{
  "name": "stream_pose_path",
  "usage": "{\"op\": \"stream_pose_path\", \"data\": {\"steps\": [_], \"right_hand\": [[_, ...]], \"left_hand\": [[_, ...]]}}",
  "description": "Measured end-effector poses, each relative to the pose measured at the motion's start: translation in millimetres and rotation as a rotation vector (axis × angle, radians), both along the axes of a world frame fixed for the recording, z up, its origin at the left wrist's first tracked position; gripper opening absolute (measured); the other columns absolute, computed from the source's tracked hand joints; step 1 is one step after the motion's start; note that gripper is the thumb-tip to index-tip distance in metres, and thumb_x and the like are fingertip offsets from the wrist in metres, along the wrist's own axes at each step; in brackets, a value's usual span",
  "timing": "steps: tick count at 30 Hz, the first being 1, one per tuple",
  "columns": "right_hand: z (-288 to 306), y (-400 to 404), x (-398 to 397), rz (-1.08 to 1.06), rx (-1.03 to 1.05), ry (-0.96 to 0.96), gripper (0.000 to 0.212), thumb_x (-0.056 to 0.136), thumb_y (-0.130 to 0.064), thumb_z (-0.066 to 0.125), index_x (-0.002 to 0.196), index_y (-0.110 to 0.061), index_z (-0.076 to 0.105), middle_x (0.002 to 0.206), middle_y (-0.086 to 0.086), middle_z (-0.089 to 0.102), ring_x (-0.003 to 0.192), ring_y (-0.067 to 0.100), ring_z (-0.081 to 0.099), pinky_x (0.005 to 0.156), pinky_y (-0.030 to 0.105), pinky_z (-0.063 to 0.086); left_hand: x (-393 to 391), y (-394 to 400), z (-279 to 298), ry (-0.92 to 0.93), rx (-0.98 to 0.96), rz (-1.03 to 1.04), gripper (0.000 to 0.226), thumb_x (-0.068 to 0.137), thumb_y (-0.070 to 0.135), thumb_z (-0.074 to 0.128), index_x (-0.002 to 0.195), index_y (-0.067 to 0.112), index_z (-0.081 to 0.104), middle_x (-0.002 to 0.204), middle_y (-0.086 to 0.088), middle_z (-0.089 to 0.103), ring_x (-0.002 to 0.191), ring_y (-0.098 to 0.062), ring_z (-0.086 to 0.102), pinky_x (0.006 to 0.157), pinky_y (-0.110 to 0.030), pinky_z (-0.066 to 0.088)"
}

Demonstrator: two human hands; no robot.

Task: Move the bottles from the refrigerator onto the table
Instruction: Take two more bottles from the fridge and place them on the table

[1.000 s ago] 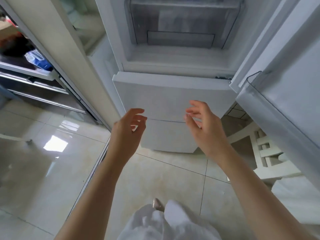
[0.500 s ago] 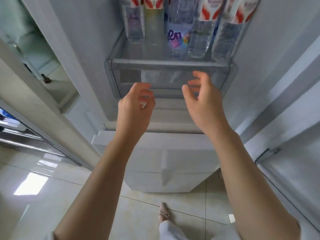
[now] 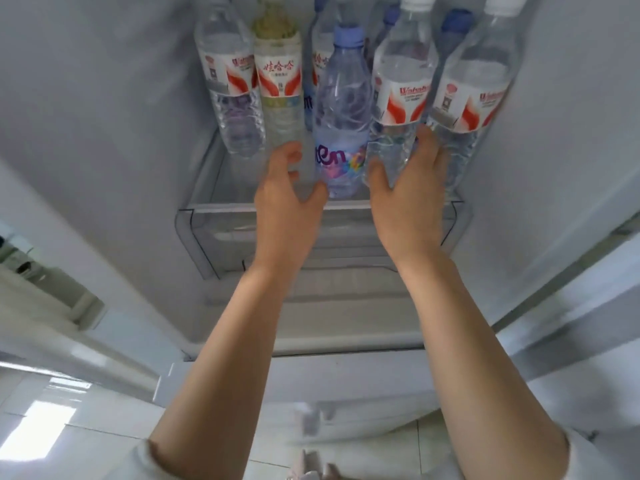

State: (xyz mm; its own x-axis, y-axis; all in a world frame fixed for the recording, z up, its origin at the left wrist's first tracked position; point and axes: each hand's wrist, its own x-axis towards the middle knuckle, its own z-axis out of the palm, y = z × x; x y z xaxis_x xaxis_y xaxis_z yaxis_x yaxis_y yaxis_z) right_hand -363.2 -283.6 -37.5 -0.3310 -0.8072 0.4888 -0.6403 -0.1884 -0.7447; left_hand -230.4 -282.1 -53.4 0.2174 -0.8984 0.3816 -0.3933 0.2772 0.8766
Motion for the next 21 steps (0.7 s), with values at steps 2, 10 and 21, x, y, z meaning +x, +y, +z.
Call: {"op": "stream_pose_path", "data": {"steps": [2,10,21], "right_hand": [[2,-11,2,-0.060,-0.055,0.029,0.070,0.091,-0.030,0.060,0.145,-0.004,0.024,0.145,0.014,0.032,0.133,0.025,0.035,0.102,0.017,0.027],[12,-43,13,-0.271,-0.041,0.120,0.078,0.089,-0.033,0.062,0.147,-0.003,0.018,0.146,0.017,0.035,0.132,0.033,0.039,0.097,0.043,0.043],[8,-59,20,-0.377,-0.049,0.177,0.071,0.088,-0.030,0.064,0.139,0.006,0.032,0.137,0.023,0.038,0.115,0.035,0.055,0.084,0.035,0.052]], "left_hand": [[-3,-17,-1,0.019,-0.031,-0.014,0.059,0.084,0.020,0.071,0.136,0.019,0.043,0.127,0.007,0.052,0.113,-0.015,0.054,0.099,-0.038,0.048],[0,-64,1,0.091,-0.010,-0.260,0.074,0.075,0.011,0.081,0.136,0.016,0.040,0.126,0.002,0.056,0.115,-0.013,0.057,0.098,-0.032,0.050],[-5,-69,2,0.197,-0.047,-0.239,0.078,0.065,0.018,0.089,0.132,0.019,0.048,0.112,0.014,0.060,0.103,0.004,0.060,0.092,-0.017,0.051]]}}
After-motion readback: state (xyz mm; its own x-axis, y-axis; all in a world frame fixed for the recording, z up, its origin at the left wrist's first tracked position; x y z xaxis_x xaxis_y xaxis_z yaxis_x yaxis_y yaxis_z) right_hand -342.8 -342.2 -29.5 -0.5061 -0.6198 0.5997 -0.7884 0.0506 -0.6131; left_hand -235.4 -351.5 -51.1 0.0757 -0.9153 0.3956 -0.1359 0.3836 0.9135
